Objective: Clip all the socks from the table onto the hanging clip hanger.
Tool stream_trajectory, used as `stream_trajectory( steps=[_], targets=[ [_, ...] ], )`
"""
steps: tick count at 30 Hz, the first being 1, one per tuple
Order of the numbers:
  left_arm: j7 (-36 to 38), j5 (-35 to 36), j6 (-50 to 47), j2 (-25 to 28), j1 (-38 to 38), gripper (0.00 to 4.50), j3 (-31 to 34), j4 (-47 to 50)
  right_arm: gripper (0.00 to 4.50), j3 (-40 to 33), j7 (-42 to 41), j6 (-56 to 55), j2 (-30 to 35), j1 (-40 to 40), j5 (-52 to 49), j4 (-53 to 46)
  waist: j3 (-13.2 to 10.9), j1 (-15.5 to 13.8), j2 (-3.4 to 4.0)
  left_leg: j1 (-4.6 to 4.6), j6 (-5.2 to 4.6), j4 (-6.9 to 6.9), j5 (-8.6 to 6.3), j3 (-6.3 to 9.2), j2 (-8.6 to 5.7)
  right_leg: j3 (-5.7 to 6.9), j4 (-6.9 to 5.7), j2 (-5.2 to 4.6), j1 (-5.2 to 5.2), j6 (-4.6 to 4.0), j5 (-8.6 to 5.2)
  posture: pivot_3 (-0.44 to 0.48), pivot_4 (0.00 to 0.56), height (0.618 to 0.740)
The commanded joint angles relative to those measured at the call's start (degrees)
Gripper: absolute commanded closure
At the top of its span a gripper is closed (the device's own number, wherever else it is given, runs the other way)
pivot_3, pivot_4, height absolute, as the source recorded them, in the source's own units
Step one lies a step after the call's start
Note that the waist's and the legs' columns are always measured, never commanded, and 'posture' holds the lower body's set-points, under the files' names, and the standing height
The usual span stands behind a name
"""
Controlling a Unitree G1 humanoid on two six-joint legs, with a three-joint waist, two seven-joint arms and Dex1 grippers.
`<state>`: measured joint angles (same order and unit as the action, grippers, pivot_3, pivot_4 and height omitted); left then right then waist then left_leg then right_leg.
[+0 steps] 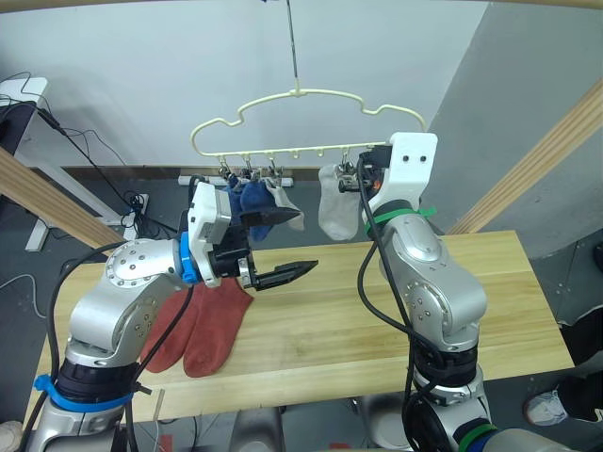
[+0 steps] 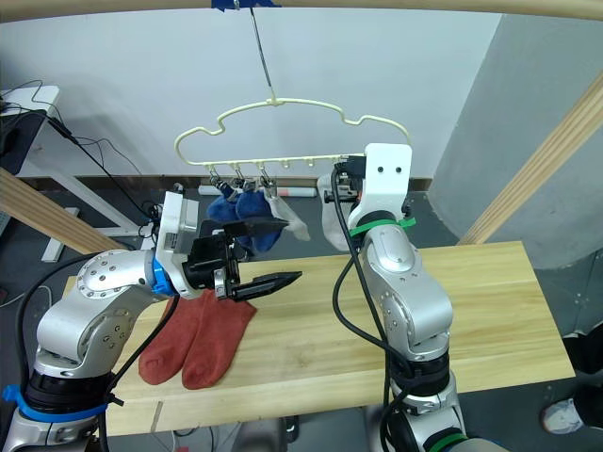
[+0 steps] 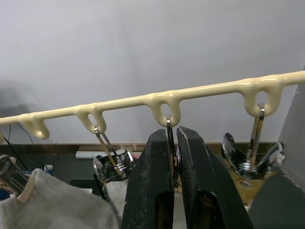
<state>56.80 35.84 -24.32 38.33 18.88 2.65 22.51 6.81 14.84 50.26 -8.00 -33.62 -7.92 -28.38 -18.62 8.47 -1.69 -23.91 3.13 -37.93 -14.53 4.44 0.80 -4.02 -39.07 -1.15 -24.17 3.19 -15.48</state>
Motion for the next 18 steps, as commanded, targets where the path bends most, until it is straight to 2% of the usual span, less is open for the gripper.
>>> stream_trajectory(
  steps=[1, 5, 9, 11, 15, 18],
  targets=[
    [-0.5, 0.2, 0.7, -0.3, -0.1, 0.0, 0.7, 1.3, 4.49, 0.5, 0.4, -2.0, -4.2, -1.6, -0.3, -1.2, 0.0, 0.0, 0.0, 0.0, 0.0, 0.0, 0.0, 0.0, 0.0, 0.0, 0.0, 0.0, 0.0, 0.0, 0.0, -0.221, 0.279, 0.74],
    [-4.3, 0.5, -1.4, -1.0, -2.0, 0.0, 2.0, 1.5, 4.49, 0.4, 0.3, -2.3, -3.9, -1.5, -0.3, -1.1, 0.0, 0.0, 0.01, 0.0, 0.0, 0.0, 0.0, 0.0, 0.0, 0.0, 0.0, 0.0, 0.0, 0.0, 0.0, -0.224, 0.278, 0.74],
    [-14.5, -2.7, -4.4, -2.8, -9.6, 0.0, 4.5, 2.8, 4.49, 0.3, 0.0, -2.3, -3.6, -1.5, -0.4, -1.2, 0.0, 0.5, 0.02, 0.02, -0.01, 0.02, 0.0, 0.1, 0.06, -0.06, 0.01, -0.02, -0.01, 0.0, 0.0, -0.223, 0.281, 0.74],
    [-18.0, -5.4, -2.8, -4.1, -14.7, 0.0, 5.2, 3.8, 4.49, 0.2, -0.1, -2.3, -3.5, -1.6, -0.4, -1.2, 0.0, 0.8, 0.02, 0.0, -0.01, 0.02, 0.0, 0.14, 0.08, -0.04, 0.01, -0.02, -0.02, 0.0, 0.0, -0.221, 0.286, 0.74],
    [-29.3, -11.0, -3.5, -9.4, -24.8, 0.0, 6.5, 5.8, 4.49, -0.1, -0.6, -1.8, -3.1, -1.8, -0.6, -1.2, 0.0, 0.9, 0.02, 0.01, -0.01, 0.03, -0.01, 0.18, 0.08, -0.07, 0.02, -0.11, -0.03, 0.0, 0.0, -0.216, 0.292, 0.74],
    [-38.9, -15.7, -6.1, -14.3, -29.3, 0.0, 6.2, 6.2, 4.49, -0.1, -0.9, -1.2, -3.0, -1.8, -0.7, -1.2, 0.0, 0.7, 0.02, 0.01, -0.01, 0.01, -0.01, 0.21, 0.06, -0.06, 0.01, -0.15, -0.02, 0.0, 0.0, -0.215, 0.297, 0.74]
  ],
)
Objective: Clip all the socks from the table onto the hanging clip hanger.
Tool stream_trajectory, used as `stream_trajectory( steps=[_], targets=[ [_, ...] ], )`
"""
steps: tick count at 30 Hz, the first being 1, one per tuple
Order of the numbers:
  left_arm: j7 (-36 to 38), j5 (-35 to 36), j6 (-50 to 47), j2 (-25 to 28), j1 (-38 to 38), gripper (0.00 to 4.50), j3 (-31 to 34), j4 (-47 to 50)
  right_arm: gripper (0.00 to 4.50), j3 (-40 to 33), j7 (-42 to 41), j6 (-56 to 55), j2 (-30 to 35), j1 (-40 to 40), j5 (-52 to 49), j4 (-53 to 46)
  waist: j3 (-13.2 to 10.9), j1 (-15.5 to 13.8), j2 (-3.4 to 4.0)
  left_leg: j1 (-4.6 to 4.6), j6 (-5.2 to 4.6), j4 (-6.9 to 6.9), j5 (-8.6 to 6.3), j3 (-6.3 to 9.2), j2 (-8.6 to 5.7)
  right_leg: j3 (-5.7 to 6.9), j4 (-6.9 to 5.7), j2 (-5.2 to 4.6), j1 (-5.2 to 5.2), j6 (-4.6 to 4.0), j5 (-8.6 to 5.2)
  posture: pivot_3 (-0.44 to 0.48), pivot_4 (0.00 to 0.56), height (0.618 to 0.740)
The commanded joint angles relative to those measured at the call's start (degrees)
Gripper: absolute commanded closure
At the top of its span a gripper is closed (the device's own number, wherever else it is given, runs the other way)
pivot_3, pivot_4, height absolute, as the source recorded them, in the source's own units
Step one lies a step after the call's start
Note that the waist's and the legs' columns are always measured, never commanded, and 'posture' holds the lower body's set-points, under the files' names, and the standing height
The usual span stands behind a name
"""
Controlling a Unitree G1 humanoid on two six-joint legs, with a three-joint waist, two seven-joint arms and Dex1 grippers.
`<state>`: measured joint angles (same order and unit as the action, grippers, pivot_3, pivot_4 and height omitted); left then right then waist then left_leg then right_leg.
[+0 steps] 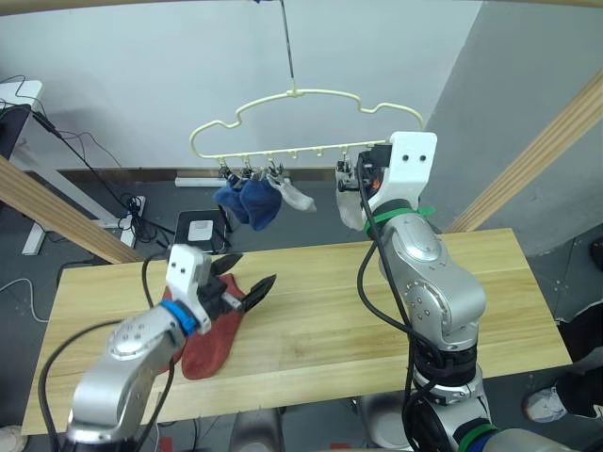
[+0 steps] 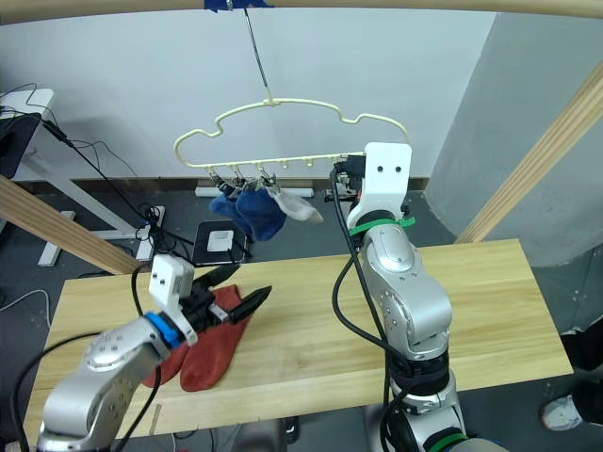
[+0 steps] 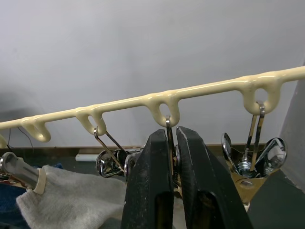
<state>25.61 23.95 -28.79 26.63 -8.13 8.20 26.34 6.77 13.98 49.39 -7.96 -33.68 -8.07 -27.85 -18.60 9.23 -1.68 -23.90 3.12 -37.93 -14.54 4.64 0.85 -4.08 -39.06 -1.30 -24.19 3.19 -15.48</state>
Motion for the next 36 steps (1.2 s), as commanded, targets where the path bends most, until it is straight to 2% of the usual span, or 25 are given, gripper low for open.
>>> stream_trajectory(
  steps=[1, 4, 11, 16, 24, 28, 36],
  targets=[
    [-9.3, -5.6, -2.2, -3.2, -3.4, 0.0, -0.3, 2.1, 4.49, -0.1, -0.2, -0.2, -2.9, -1.7, -0.6, -1.8, 0.0, -0.1, 0.0, 0.0, 0.0, 0.0, 0.0, 0.0, -0.03, 0.0, -0.02, 0.0, 0.01, 0.0, 0.0, -0.212, 0.299, 0.74],
    [-14.0, -6.8, -5.4, -6.5, -3.2, 0.0, 0.6, -0.3, 4.49, -0.1, -0.6, 0.2, -2.7, -1.8, -0.7, -1.8, 0.0, -0.1, 0.0, 0.0, -0.02, -0.01, 0.01, -0.03, -0.05, 0.04, -0.04, 0.05, 0.01, 0.0, 0.0, -0.211, 0.299, 0.74],
    [-20.1, -11.5, -5.4, -10.1, -0.3, 0.0, 1.3, -8.4, 4.49, 0.0, -1.1, 0.8, -2.9, -2.0, -0.6, -1.6, 0.0, 0.0, -0.01, 0.0, -0.04, -0.01, 0.02, -0.1, -0.05, 0.08, -0.03, 0.11, 0.01, -0.04, 0.02, -0.221, 0.301, 0.74],
    [-22.0, -12.7, -5.6, -12.2, 0.3, 0.0, 1.1, -9.1, 4.49, 0.0, -1.3, 1.2, -2.8, -2.0, -0.4, -1.8, 0.0, 0.0, -0.01, -0.01, -0.03, 0.02, 0.02, -0.11, -0.05, 0.06, 0.0, 0.07, 0.01, -0.03, 0.02, -0.23, 0.298, 0.74],
    [-19.8, -12.1, -6.7, -12.4, 0.9, 0.0, 0.3, -10.5, 4.49, 0.2, -1.4, 1.2, -2.7, -1.9, -0.3, -1.9, 0.0, 0.2, -0.02, 0.0, -0.04, 0.01, 0.02, -0.13, -0.04, 0.08, -0.02, 0.09, 0.02, -0.03, 0.02, -0.235, 0.297, 0.74],
    [-18.7, -11.9, -7.1, -12.3, 1.1, 0.85, 0.2, -10.3, 4.5, 0.2, -1.4, 1.1, -2.8, -2.0, -0.3, -1.9, 0.0, 0.2, -0.02, 0.0, -0.03, 0.01, 0.02, -0.14, -0.05, 0.06, -0.01, 0.07, 0.02, -0.03, 0.02, -0.236, 0.293, 0.74],
    [-19.8, -15.0, -5.1, -11.9, 0.0, 3.17, -0.7, -9.0, 4.5, 0.3, -1.4, 0.6, -3.0, -1.9, -0.3, -1.6, 0.0, 0.1, -0.02, 0.0, -0.03, 0.01, 0.02, -0.13, -0.05, 0.05, 0.0, 0.06, 0.01, -0.03, 0.02, -0.234, 0.291, 0.74]
  ],
)
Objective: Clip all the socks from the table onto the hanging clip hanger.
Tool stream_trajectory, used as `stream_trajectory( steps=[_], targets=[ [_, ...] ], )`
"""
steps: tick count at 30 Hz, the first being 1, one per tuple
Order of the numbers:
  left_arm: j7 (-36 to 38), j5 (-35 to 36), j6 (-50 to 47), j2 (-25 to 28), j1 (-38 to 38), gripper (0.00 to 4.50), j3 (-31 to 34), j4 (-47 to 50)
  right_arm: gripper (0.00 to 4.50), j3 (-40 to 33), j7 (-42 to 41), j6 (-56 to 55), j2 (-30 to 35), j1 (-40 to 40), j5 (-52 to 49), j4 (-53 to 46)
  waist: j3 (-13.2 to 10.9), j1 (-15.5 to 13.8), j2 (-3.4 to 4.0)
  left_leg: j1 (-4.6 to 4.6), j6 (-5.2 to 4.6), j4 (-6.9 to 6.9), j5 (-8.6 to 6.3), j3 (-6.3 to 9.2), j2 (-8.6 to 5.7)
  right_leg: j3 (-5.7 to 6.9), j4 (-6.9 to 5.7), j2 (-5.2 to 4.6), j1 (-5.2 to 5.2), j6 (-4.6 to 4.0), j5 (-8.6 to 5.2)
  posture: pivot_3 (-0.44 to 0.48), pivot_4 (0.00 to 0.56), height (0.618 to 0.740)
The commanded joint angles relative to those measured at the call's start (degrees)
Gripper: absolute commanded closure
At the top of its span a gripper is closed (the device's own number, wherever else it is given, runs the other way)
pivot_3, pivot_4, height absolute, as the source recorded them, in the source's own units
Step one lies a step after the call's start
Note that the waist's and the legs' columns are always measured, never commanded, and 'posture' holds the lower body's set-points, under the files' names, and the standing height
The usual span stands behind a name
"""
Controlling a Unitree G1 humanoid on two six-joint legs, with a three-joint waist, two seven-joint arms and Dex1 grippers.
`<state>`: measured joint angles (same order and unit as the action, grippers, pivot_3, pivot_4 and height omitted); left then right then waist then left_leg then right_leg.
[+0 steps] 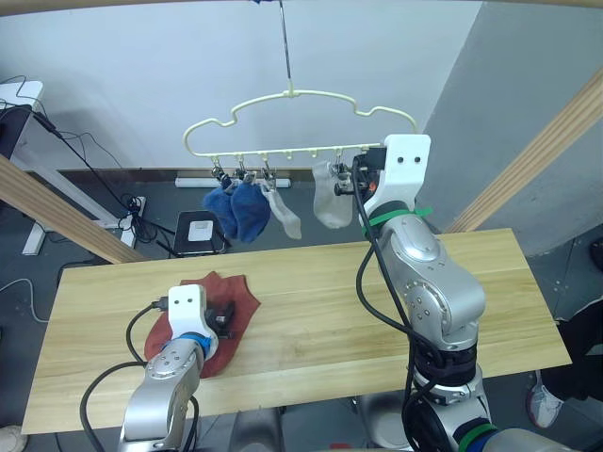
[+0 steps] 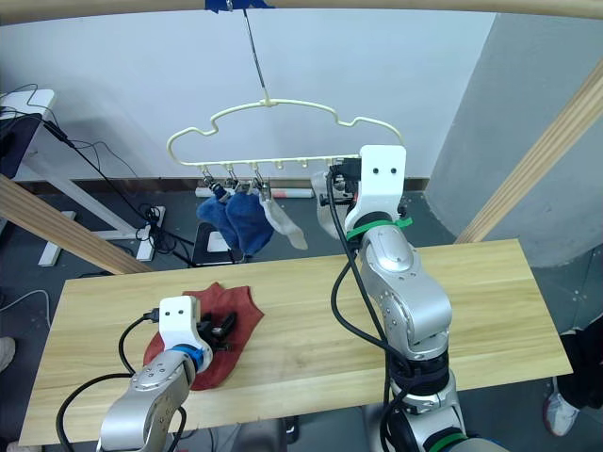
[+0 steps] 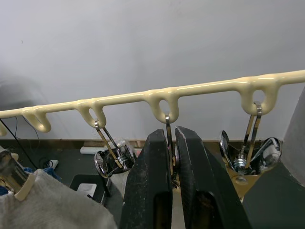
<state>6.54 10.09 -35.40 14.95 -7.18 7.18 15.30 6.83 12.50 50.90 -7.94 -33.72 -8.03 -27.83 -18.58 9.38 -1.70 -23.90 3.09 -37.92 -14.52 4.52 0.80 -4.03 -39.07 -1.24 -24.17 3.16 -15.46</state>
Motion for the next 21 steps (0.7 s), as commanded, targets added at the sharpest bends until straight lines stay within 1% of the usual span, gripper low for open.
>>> stream_trajectory(
  steps=[1, 4, 5, 11, 12, 16, 18, 21],
  targets=[
    [-0.9, -1.4, 1.9, -0.3, -1.0, 3.48, 0.3, 2.2, 4.5, 0.2, 0.1, -0.9, -3.0, -1.9, -0.3, -1.6, 0.0, 0.0, 0.0, 0.0, 0.0, 0.0, 0.0, 0.0, 0.0, 0.01, 0.0, 0.0, 0.0, 0.0, 0.0, -0.234, 0.291, 0.74],
    [-1.9, -2.3, 3.1, -0.4, -1.6, 4.37, 0.8, 2.9, 4.5, 0.2, 0.0, -1.0, -3.0, -1.9, -0.3, -1.5, 0.0, 0.0, 0.0, 0.0, 0.0, 0.0, 0.0, 0.0, 0.01, 0.0, 0.0, 0.0, 0.0, 0.0, 0.0, -0.234, 0.291, 0.74],
    [-1.8, -2.7, 3.8, -0.2, -1.9, 4.47, 0.7, 3.2, 4.5, 0.2, 0.0, -1.1, -3.0, -2.0, -0.3, -1.4, 0.0, 0.0, 0.0, 0.0, 0.0, 0.0, 0.0, 0.0, 0.01, 0.01, 0.0, 0.0, 0.0, 0.0, 0.0, -0.234, 0.291, 0.74],
    [2.4, -2.0, 6.9, 1.1, -4.0, 4.47, -0.4, 5.1, 4.5, 0.2, 0.0, -1.2, -3.0, -1.9, -0.3, -1.3, 0.0, 0.0, 0.0, 0.0, 0.0, 0.02, 0.0, 0.01, 0.01, -0.01, 0.01, -0.01, 0.0, 0.0, 0.0, -0.234, 0.291, 0.74],
    [4.2, -1.7, 8.3, 1.7, -4.4, 4.47, -0.9, 5.5, 4.5, 0.2, 0.0, -1.2, -3.0, -1.9, -0.3, -1.3, 0.0, 0.0, 0.0, 0.0, 0.0, 0.02, 0.0, 0.0, 0.01, 0.0, 0.01, -0.01, 0.0, 0.0, 0.0, -0.234, 0.291, 0.74],
    [14.9, 1.8, 16.7, 4.1, -4.9, 4.47, -3.7, 7.6, 4.5, 0.2, 0.0, -1.2, -2.9, -2.0, -0.3, -1.3, 0.0, -0.1, 0.0, 0.0, 0.0, 0.03, 0.0, -0.03, 0.02, 0.0, 0.02, -0.01, -0.01, 0.0, 0.0, -0.234, 0.291, 0.74],
    [19.7, 2.9, 19.8, 5.5, -3.7, 4.47, -5.4, 7.4, 4.5, 0.1, -0.1, -1.2, -2.9, -2.0, -0.3, -1.4, 0.0, -0.1, 0.0, 0.0, 0.01, 0.03, 0.0, -0.03, 0.01, -0.02, 0.04, -0.03, -0.01, 0.0, 0.0, -0.234, 0.291, 0.74],
    [24.4, 3.5, 22.4, 6.9, -0.8, 4.47, -8.0, 6.8, 4.5, 0.1, -0.1, -1.1, -2.8, -2.1, -0.4, -1.5, 0.0, 0.0, 0.0, 0.0, 0.01, 0.03, 0.0, -0.05, 0.01, -0.02, 0.03, -0.02, -0.01, 0.0, 0.0, -0.234, 0.291, 0.74]
  ],
)
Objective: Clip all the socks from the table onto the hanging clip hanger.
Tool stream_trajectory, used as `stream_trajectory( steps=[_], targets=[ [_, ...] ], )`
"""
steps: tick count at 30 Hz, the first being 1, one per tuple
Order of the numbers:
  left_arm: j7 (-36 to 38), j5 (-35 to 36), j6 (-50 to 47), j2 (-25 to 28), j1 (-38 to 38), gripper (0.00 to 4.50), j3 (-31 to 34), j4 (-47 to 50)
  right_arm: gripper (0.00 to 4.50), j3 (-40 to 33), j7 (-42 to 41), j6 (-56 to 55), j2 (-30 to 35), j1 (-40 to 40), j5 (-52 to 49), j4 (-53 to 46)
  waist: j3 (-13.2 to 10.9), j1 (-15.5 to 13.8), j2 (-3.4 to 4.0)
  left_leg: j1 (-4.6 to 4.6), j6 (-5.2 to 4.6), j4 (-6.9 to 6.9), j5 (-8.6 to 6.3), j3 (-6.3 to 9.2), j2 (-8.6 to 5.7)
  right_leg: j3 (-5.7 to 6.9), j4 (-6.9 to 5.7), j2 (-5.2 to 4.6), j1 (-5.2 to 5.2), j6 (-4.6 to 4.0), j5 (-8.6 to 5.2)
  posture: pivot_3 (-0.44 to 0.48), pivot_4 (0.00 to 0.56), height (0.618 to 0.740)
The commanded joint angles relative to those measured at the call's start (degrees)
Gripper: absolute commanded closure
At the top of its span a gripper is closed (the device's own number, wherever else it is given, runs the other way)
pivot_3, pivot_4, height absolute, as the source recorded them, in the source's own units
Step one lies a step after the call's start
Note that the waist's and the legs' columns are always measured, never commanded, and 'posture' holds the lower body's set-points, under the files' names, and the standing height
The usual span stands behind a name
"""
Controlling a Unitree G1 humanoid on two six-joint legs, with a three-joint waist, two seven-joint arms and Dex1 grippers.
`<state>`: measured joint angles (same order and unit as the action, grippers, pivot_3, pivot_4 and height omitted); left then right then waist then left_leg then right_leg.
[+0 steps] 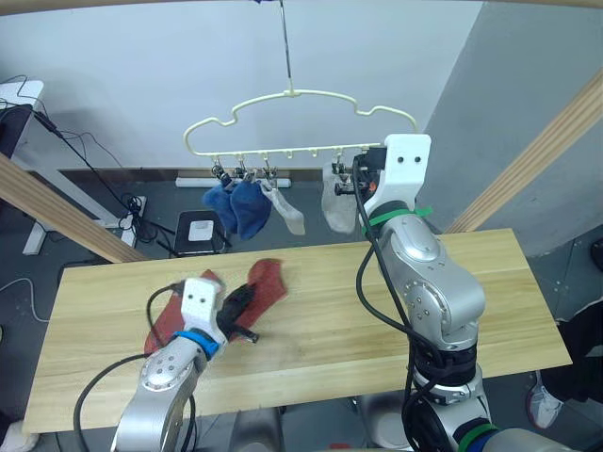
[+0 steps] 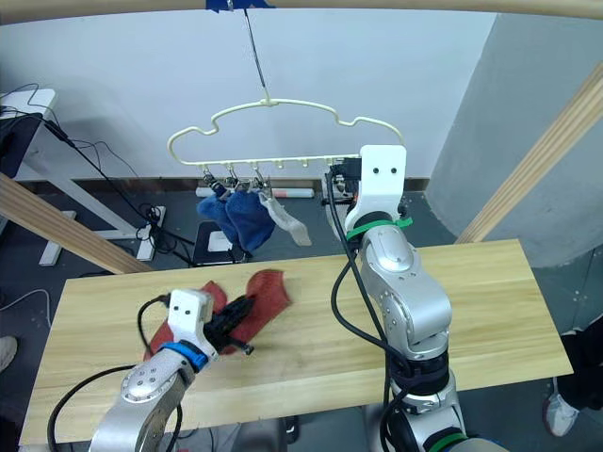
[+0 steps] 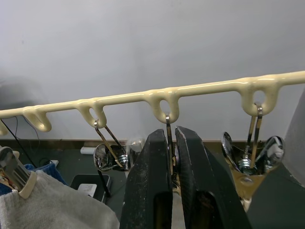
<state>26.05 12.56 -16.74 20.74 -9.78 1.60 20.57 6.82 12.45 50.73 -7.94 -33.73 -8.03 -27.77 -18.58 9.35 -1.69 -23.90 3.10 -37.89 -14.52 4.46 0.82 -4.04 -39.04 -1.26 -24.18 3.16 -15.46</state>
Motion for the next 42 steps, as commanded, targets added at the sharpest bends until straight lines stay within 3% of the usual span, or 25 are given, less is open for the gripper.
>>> stream_trajectory(
  steps=[1, 9, 18, 31, 42],
  targets=[
    [5.7, 0.9, 4.8, 1.4, 2.5, 4.47, -2.9, 1.2, 4.5, 0.0, -0.1, -0.9, -2.8, -2.2, -0.4, -1.7, 0.0, 0.0, 0.0, 0.0, 0.0, 0.0, 0.0, 0.0, 0.0, 0.01, 0.0, 0.01, 0.0, 0.0, 0.0, -0.234, 0.291, 0.74],
    [8.4, 1.8, 7.8, -1.2, 13.7, 4.47, -6.0, -4.4, 4.5, 0.0, 0.0, -0.6, -2.9, -2.6, -0.4, -1.8, 0.0, 0.1, 0.0, -0.02, -0.01, 0.0, 0.0, -0.03, -0.03, 0.02, 0.0, 0.03, 0.01, 0.0, 0.0, -0.246, 0.296, 0.74],
    [9.3, 11.0, -2.5, -7.0, 23.3, 4.47, -5.8, -7.2, 4.5, -0.2, 0.2, -0.3, -2.9, -2.8, -0.4, -2.0, 0.0, 0.3, 0.0, -0.04, -0.01, 0.0, 0.0, -0.03, -0.05, 0.04, 0.01, 0.09, 0.0, 0.0, 0.0, -0.26, 0.296, 0.74],
    [5.9, 12.8, -5.1, -13.3, 29.5, 4.47, -5.0, -12.3, 4.5, -0.3, 0.0, 0.0, -3.0, -2.8, -0.7, -2.2, 0.0, 0.3, 0.0, -0.04, -0.01, -0.03, 0.0, -0.02, -0.08, 0.05, 0.0, 0.1, 0.02, 0.01, 0.0, -0.268, 0.297, 0.74],
    [5.7, 13.1, -5.8, -14.3, 31.2, 4.47, -4.3, -15.3, 4.5, -0.2, 0.0, 0.1, -3.0, -2.7, -0.8, -2.3, 0.0, 0.3, 0.0, -0.04, -0.01, -0.03, 0.0, -0.03, -0.1, 0.04, 0.0, 0.11, 0.02, 0.01, 0.0, -0.269, 0.297, 0.74]
  ],
)
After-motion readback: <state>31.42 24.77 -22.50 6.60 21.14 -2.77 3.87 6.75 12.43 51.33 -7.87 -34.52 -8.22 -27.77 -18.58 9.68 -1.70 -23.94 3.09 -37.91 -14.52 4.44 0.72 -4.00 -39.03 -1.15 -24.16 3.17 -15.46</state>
